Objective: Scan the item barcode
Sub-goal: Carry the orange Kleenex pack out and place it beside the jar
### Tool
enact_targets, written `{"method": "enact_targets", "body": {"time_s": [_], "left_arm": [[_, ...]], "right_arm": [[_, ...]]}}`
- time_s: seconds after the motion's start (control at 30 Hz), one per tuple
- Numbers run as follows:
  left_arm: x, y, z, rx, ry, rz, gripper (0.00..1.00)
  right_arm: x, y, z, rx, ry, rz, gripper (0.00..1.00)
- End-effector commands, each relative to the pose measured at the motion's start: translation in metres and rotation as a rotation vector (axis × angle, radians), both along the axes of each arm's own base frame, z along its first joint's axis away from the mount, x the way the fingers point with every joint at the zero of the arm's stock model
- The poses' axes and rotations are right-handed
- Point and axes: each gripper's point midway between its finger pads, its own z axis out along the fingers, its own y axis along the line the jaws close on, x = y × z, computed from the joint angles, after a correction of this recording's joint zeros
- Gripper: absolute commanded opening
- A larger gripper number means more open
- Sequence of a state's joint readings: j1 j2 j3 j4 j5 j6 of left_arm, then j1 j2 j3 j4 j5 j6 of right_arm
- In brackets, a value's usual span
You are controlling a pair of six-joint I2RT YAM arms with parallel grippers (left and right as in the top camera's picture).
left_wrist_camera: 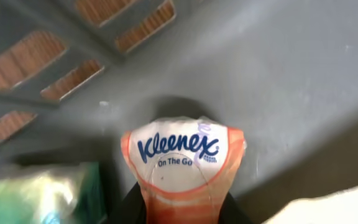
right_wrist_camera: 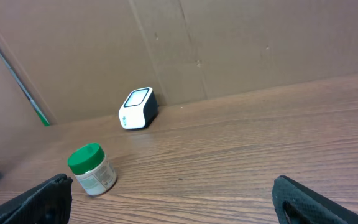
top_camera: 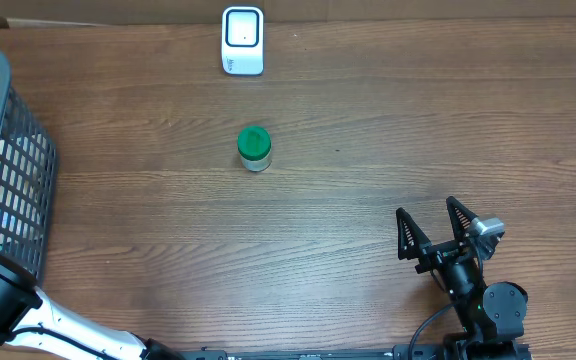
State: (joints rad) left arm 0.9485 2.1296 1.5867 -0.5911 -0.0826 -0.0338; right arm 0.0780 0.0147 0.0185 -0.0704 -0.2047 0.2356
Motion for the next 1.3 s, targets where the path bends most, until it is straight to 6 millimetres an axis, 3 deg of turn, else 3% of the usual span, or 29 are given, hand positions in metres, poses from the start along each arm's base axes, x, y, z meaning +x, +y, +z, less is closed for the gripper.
{"method": "enact_targets", "body": {"time_s": [0.0, 0.17, 0.23, 0.3, 0.4, 0.47, 0.57, 0.63, 0.8, 0.97, 1.07, 1.2, 1.27], "left_arm": [[0.018, 0.009, 0.079, 0.084, -0.126, 0.052, 0.05], [0.047, -0.015, 0.218, 0.168, -0.415, 0.01, 0.04], [0.056, -0.038, 0.274, 0.196, -0.542, -0.048, 0.05], [0.065, -0.076, 0.33, 0.214, -0.67, -0.154, 0.06], [0.071, -0.143, 0.379, 0.203, -0.776, -0.31, 0.06], [0.072, -0.184, 0.387, 0.168, -0.779, -0.378, 0.07], [0.077, -0.253, 0.368, 0.038, -0.699, -0.504, 0.04], [0.082, -0.297, 0.338, -0.072, -0.592, -0.574, 0.04], [0.097, -0.378, 0.244, -0.202, -0.301, -0.717, 0.04], [0.104, -0.434, 0.146, -0.289, -0.08, -0.776, 0.05], [0.106, -0.461, 0.098, -0.324, -0.004, -0.818, 0.05], [0.104, -0.485, 0.046, -0.365, 0.083, -0.82, 0.06], [0.103, -0.49, 0.032, -0.375, 0.114, -0.818, 0.1]], "right_arm": [[0.001, -0.002, -0.001, 0.0, -0.007, -0.011, 1.0], [0.001, -0.002, -0.001, 0.0, -0.007, -0.011, 1.0], [0.001, -0.002, -0.001, 0.0, -0.007, -0.011, 1.0], [0.001, -0.002, -0.001, 0.0, -0.007, -0.011, 1.0], [0.001, -0.002, -0.001, 0.0, -0.007, -0.011, 1.0], [0.001, -0.002, -0.001, 0.0, -0.007, -0.011, 1.0], [0.001, -0.002, -0.001, 0.0, -0.007, -0.011, 1.0], [0.001, -0.002, -0.001, 0.0, -0.007, -0.011, 1.0], [0.001, -0.002, -0.001, 0.0, -0.007, -0.011, 1.0], [0.001, -0.002, -0.001, 0.0, -0.007, -0.011, 1.0], [0.001, -0.002, -0.001, 0.0, -0.007, -0.011, 1.0], [0.001, -0.002, -0.001, 0.0, -0.007, -0.011, 1.0], [0.001, -0.002, -0.001, 0.0, -0.007, -0.011, 1.0]]}}
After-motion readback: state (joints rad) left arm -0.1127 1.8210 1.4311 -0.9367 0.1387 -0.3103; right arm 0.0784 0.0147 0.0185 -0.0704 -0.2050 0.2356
